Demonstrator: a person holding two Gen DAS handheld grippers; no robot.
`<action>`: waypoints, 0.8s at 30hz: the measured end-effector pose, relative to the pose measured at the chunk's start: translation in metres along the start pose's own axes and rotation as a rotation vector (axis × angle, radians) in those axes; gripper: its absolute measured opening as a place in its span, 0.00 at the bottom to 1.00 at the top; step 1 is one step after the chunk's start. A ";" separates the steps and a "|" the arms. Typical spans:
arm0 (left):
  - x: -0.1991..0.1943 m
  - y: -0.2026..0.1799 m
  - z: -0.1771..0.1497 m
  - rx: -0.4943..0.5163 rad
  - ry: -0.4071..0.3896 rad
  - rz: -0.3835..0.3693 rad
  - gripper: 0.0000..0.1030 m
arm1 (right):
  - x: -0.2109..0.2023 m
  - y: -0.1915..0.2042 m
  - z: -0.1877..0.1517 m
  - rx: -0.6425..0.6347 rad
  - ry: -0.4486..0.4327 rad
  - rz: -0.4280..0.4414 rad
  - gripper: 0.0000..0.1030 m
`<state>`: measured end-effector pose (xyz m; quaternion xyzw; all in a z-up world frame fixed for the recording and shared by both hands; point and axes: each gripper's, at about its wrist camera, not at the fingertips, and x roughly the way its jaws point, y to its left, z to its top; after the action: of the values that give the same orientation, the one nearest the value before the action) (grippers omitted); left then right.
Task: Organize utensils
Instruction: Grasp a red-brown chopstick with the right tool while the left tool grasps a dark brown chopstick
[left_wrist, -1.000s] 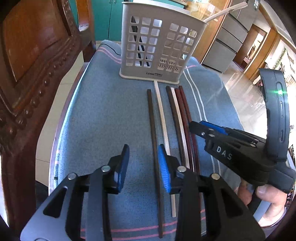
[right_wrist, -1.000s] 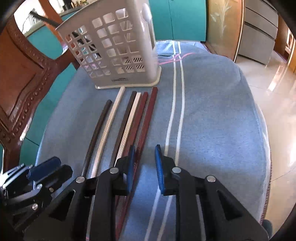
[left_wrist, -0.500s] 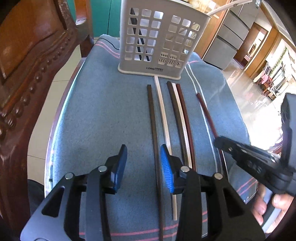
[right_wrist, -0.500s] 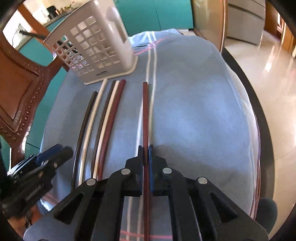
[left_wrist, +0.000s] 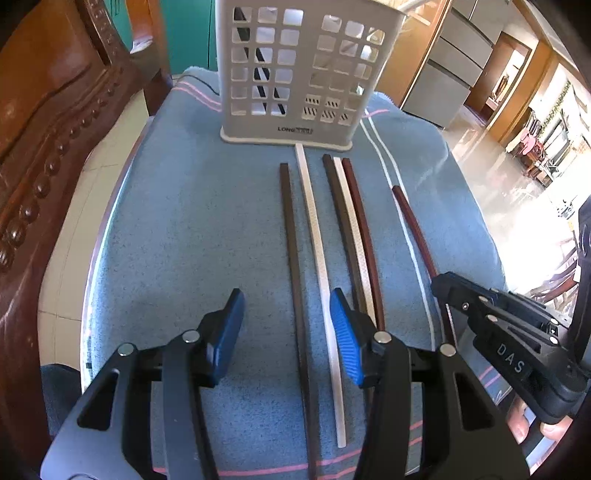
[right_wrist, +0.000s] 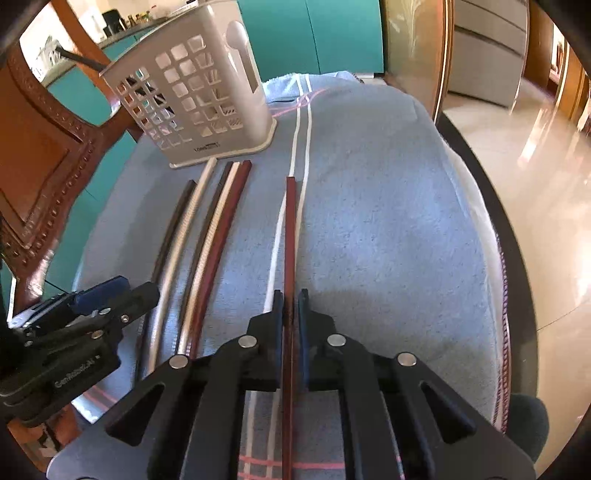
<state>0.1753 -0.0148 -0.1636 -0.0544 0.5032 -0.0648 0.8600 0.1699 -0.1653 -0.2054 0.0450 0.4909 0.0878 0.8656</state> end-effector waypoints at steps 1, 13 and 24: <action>0.001 0.001 -0.001 -0.002 0.005 0.002 0.47 | 0.000 0.000 0.000 -0.003 -0.001 -0.004 0.10; 0.007 -0.001 -0.004 0.049 -0.001 0.071 0.46 | 0.000 0.003 -0.002 -0.014 -0.025 0.000 0.16; 0.000 0.005 -0.009 0.068 -0.012 0.084 0.07 | -0.001 -0.007 -0.005 0.056 -0.048 0.017 0.06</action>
<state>0.1675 -0.0102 -0.1691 -0.0045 0.4976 -0.0455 0.8662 0.1659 -0.1723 -0.2084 0.0755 0.4717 0.0805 0.8748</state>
